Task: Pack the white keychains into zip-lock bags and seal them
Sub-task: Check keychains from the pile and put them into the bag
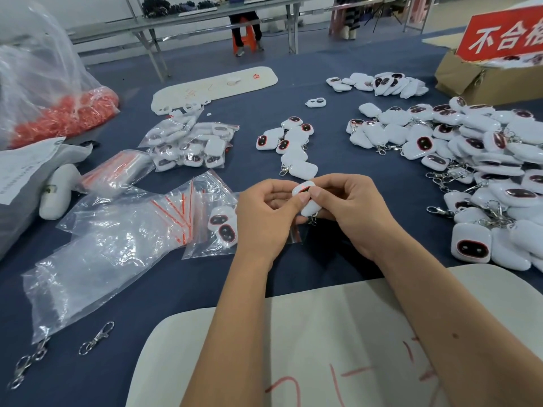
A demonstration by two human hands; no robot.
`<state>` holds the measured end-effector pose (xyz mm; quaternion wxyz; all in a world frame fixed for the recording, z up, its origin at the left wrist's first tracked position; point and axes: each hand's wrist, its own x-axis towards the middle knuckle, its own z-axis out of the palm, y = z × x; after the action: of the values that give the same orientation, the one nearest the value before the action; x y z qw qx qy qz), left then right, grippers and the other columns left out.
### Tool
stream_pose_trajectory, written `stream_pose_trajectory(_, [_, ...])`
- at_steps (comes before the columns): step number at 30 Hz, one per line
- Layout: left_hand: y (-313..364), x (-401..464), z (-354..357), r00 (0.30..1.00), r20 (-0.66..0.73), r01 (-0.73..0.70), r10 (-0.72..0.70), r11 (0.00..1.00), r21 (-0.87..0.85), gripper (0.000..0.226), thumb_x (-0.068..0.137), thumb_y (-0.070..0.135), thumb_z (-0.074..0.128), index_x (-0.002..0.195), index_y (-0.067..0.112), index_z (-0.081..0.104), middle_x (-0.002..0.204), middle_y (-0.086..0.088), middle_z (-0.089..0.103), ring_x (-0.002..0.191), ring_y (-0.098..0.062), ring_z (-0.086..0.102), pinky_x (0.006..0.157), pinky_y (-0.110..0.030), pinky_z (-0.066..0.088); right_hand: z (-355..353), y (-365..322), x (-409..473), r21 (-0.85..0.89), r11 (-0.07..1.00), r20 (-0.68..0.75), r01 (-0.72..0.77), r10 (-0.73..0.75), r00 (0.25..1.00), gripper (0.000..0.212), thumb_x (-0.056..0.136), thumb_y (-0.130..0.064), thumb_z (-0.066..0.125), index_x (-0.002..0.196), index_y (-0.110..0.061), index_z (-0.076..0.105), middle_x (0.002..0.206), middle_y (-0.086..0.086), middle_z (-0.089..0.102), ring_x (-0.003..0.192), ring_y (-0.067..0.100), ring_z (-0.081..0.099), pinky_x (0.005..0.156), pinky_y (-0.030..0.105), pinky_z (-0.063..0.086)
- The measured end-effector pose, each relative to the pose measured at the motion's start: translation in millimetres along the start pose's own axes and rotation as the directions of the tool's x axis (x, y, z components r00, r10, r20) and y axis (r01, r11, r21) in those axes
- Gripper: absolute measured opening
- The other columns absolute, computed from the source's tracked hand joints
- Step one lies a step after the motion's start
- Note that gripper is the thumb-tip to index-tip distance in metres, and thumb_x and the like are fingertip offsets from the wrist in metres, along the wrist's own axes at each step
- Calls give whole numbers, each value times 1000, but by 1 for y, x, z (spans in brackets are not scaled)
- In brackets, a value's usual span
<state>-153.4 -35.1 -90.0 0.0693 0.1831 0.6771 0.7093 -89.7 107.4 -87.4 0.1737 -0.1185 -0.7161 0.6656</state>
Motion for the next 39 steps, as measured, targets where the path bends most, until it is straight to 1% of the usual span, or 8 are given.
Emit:
stream_pose_trajectory(11, [2, -1, 0, 1000, 7, -13, 13, 1000, -7, 11, 87, 8, 82, 97, 8, 77, 84, -8, 78, 78, -27, 76, 62, -28, 61, 2, 2, 0, -9, 1000, -26, 25, -25, 999, 18, 100, -10, 68, 96, -20, 82, 88, 6, 80, 90, 30, 78, 91, 51, 63])
stream_pose_trajectory(14, [2, 0, 1, 999, -23, -24, 23, 1000, -11, 11, 88, 6, 81, 98, 6, 76, 85, -8, 79, 75, -24, 76, 63, -28, 61, 0, 3, 1, 51, 999, 26, -3, 2, 1000, 17, 101, -10, 67, 103, -20, 80, 94, 9, 81, 94, 31, 78, 94, 48, 62])
stream_pose_trajectory(17, [2, 1, -1, 997, -83, -15, 9, 998, -69, 11, 89, 5, 79, 99, 5, 75, 88, -9, 79, 75, -22, 77, 63, -25, 61, -2, 3, 1, 69, 998, 108, -7, 0, 994, 21, 98, -5, 69, 112, -18, 78, 98, 10, 81, 92, 31, 79, 88, 37, 63])
stream_pose_trajectory(23, [1, 1, 0, 995, -96, -16, 9, 997, -74, 11, 89, 7, 79, 99, 5, 75, 88, -9, 79, 77, -22, 77, 64, -24, 60, 1, 4, 1, 75, 997, 43, -13, 10, 999, 14, 94, -7, 76, 102, -17, 81, 90, 9, 81, 86, 29, 80, 87, 37, 64])
stream_pose_trajectory(27, [2, 2, 3, 991, -125, -48, 52, 998, 30, 3, 93, 11, 76, 94, 9, 76, 83, -3, 78, 71, -17, 74, 62, -26, 59, 1, 3, 0, 22, 1000, -10, -12, 13, 1000, 14, 93, -3, 76, 97, -16, 80, 87, 6, 81, 81, 25, 80, 80, 32, 65])
stream_pose_trajectory(31, [2, 1, 2, 930, -286, -100, 231, 908, 407, 9, 92, 18, 72, 84, 20, 71, 74, 11, 69, 70, -6, 65, 68, -21, 52, 2, 2, 2, 58, 997, -59, -58, 61, 996, 13, 95, -2, 73, 99, -13, 79, 89, 7, 81, 82, 23, 80, 84, 33, 64])
stream_pose_trajectory(35, [3, -2, 3, 936, -259, -45, 240, 808, 588, 15, 88, 25, 76, 86, 14, 65, 78, 3, 66, 76, -19, 64, 75, -42, 55, 3, 3, 2, 28, 999, -136, -45, 48, 990, 13, 96, -4, 71, 99, -15, 77, 87, 5, 81, 77, 20, 80, 82, 32, 64])
stream_pose_trajectory(39, [6, -2, 7, 954, -203, -11, 221, 701, 713, 34, 78, 35, 85, 94, 15, 63, 92, -2, 66, 91, -24, 61, 83, -41, 51, 3, 3, 3, 38, 999, -170, -26, 32, 985, 12, 96, -4, 71, 97, -14, 77, 83, 3, 80, 74, 19, 79, 72, 26, 63])
